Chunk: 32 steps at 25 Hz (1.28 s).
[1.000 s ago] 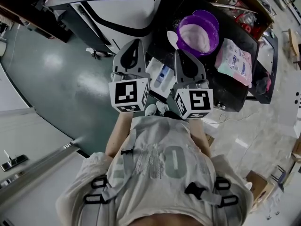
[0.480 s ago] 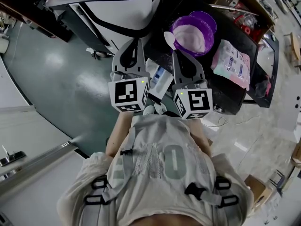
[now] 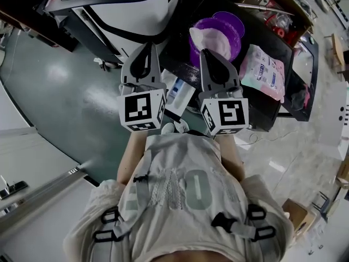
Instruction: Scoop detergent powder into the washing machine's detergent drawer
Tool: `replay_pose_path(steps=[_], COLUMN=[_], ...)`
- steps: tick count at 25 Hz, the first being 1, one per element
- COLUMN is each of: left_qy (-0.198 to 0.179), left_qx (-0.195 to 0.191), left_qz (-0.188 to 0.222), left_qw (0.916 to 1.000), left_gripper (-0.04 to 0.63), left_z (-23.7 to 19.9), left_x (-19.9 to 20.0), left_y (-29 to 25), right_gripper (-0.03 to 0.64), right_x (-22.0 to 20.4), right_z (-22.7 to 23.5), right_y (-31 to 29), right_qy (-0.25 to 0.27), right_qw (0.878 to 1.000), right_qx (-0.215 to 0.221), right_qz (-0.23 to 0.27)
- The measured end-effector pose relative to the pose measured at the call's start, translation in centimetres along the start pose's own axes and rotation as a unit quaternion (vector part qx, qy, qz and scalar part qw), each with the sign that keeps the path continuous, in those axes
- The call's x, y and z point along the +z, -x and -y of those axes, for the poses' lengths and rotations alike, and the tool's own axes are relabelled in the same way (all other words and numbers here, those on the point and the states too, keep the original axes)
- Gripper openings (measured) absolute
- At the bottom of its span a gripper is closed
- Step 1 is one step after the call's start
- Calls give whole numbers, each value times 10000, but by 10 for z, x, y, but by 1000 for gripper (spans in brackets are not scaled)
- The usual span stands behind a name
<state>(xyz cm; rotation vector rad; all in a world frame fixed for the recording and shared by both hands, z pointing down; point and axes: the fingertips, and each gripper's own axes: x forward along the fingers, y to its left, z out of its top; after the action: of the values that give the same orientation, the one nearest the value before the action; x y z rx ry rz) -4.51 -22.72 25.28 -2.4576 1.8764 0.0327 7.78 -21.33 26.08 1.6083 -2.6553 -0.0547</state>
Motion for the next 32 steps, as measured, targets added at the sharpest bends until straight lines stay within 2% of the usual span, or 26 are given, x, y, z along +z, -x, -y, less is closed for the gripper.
replay_pose_path(steps=[5, 11, 16, 20, 22, 26, 32], left_qy=[19, 81, 135, 74, 54, 59, 163], left_qx=[15, 36, 69, 43, 75, 222, 322], left_qz=[-76, -265, -467, -644, -743, -906, -1127], left_qw=[10000, 9996, 9988, 9979, 9972, 9956, 9930], left_gripper=[20, 20, 20, 20, 20, 20, 20], left_z=[-4, -3, -4, -8, -8, -13, -18], left_x=[-3, -14, -29, -40, -46, -61, -84], left_y=[-3, -6, -9, -16, -18, -21, -19], right_gripper=[11, 11, 11, 11, 11, 11, 11], right_x=[15, 27, 23, 9, -1, -28, -71], right_z=[24, 60, 85, 90, 87, 78, 72], right_y=[-5, -7, -15, -27, -32, -42, -47], right_qy=[392, 980, 1218, 1223, 1281, 1587, 1675], right_qw=[9991, 9942, 9881, 9810, 9732, 9485, 9121], right_qx=[-112, -97, 167, 595, 913, 1481, 1968], right_qz=[-78, -425, -923, -1386, -1678, -2306, -3182])
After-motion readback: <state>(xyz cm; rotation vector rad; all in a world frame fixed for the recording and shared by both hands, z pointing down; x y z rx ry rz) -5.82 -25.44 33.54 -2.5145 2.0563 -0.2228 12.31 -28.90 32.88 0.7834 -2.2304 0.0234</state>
